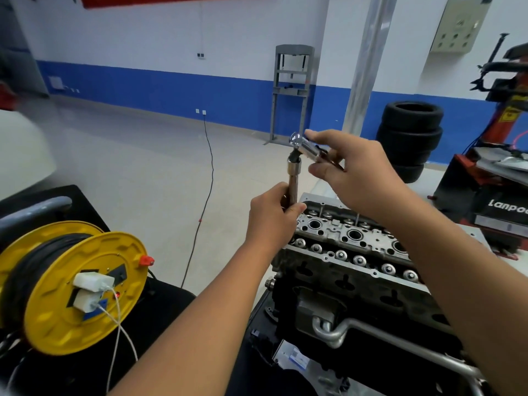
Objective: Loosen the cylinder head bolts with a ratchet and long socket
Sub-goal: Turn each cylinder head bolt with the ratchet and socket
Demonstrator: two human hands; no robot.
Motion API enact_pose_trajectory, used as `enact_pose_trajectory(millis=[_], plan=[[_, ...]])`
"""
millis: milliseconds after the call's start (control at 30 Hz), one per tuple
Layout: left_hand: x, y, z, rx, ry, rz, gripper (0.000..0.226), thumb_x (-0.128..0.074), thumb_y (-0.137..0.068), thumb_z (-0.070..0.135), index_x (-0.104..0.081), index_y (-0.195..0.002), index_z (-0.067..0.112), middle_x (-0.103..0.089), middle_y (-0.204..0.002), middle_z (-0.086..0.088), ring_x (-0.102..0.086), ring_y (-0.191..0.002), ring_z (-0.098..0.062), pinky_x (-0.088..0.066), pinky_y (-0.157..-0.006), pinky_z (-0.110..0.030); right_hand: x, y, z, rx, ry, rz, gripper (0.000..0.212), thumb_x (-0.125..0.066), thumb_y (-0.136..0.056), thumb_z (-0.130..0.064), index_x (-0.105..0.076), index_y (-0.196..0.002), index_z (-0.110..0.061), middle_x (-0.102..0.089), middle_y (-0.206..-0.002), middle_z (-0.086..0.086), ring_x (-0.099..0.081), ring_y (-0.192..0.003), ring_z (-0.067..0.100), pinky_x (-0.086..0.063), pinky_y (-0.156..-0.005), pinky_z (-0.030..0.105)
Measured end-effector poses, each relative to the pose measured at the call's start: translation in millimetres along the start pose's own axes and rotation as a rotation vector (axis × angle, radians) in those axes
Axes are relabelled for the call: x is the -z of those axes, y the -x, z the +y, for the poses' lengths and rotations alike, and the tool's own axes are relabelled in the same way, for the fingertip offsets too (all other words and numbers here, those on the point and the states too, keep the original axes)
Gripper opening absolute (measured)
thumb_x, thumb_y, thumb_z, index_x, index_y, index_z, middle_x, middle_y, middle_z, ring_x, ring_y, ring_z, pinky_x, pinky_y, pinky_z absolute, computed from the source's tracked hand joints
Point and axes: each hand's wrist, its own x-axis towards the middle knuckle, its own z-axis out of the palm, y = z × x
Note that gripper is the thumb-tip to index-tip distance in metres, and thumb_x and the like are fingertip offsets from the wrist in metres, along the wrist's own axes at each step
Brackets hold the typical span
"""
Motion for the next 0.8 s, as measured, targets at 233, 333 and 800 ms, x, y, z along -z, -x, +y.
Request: enact_pose_trajectory(millis=[233, 333, 800], plan=[[-1, 1, -4, -0.020, -0.023, -0.007, 0.020, -0.080, -0.091, 0.023, -0.063, -0.083, 0.029, -0.066, -0.072, 0.013, -0.063, -0.068, -0.007, -0.048, -0.064, -0.020, 17, -3, -19, 0.099, 0.452, -0.070, 0.047, -0.065, -0.102, -0.029, -0.050, -0.143, -0.046, -0.063, -0.092, -0.009, -0.060, -0.081, 0.025, -0.055, -0.072, 0.044], [-1, 1, -5, -0.053, -0.040, -0.004, 0.018, -0.080, -0.092, 0.022, -0.063, -0.084, 0.024, -0.065, -0.072, 0.011, -0.063, -0.067, -0.010, -0.052, -0.065, -0.025, 21, -8, -28, 0.114, 0.549, -0.153, 0.041, -0.064, -0.102, -0.023, -0.046, -0.130, -0.047, -0.064, -0.090, -0.007, -0.059, -0.073, 0.022, -0.055, -0.066, 0.041], [4, -27, 53, 0.190, 0.488, -0.168, 0.025, -0.069, -0.087, 0.011, -0.048, -0.073, 0.014, -0.041, -0.058, -0.001, -0.038, -0.051, -0.014, -0.037, -0.049, -0.023, 30, -37, -56, -0.075, 0.483, -0.357, 0.030, -0.059, -0.095, -0.002, -0.057, -0.115, -0.024, -0.055, -0.095, 0.010, -0.067, -0.040, 0.026, -0.056, -0.037, 0.037]])
